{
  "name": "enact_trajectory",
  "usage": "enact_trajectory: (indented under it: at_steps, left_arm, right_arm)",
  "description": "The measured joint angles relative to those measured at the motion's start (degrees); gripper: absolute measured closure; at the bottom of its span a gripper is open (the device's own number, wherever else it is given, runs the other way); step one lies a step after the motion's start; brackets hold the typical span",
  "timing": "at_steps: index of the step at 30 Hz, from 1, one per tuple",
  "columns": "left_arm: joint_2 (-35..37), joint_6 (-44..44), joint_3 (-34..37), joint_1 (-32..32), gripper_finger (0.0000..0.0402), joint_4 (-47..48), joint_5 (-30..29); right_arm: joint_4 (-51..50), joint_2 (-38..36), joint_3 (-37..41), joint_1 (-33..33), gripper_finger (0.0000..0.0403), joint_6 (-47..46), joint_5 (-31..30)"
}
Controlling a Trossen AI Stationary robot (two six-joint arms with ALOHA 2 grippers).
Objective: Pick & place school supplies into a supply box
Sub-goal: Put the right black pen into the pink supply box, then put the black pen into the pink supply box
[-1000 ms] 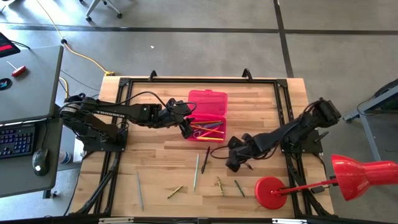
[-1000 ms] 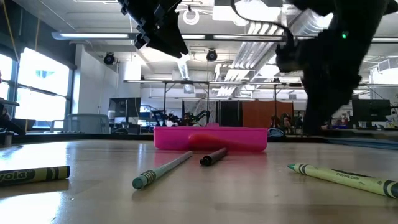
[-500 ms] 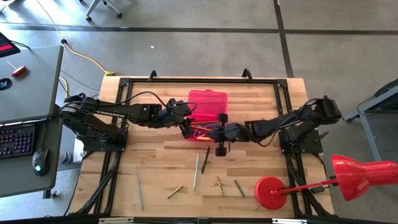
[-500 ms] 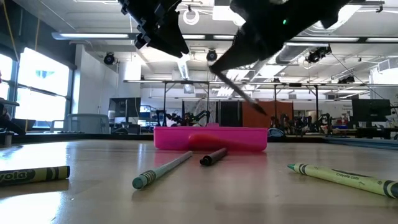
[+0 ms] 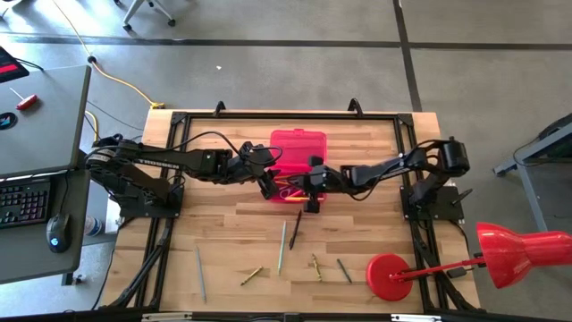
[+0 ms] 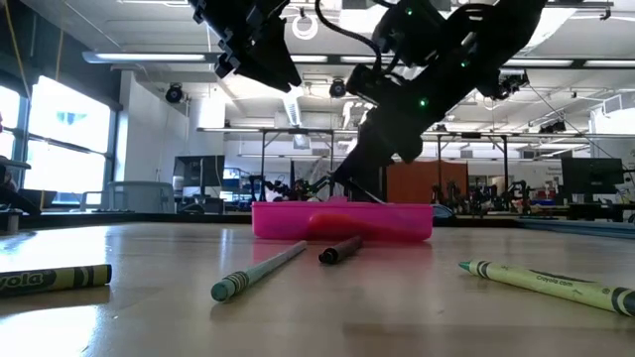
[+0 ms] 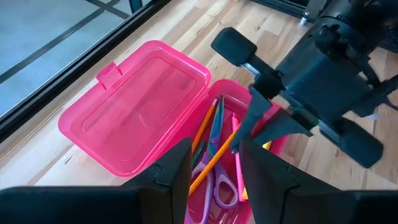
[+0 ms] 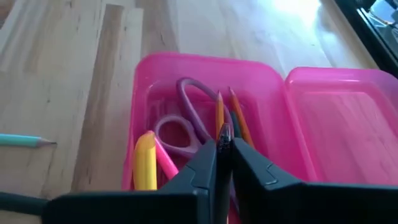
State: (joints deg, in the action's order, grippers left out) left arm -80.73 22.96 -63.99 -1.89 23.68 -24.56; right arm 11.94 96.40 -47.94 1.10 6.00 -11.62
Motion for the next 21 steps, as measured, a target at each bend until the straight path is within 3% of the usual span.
enact_trajectory:
  at_steps: [12, 15, 21]
  left_arm:
    - [0.0, -0.21, 0.0, 0.0, 0.0236, 0.51, -0.02]
    - [0.0, -0.21, 0.0, 0.0, 0.0236, 0.51, -0.02]
    - [0.0, -0.21, 0.02, 0.0, 0.0236, 0.51, 0.94]
  right_arm:
    - [4.75, -0.8, -0.02, -1.86, 0.0308, 1.02, 0.95]
    - [2.64, -1.26, -0.02, -3.42, 0.0303, 5.76, 7.27]
    - [-0.15, -0.69, 0.0, -7.57, 0.0312, 10.91, 26.84]
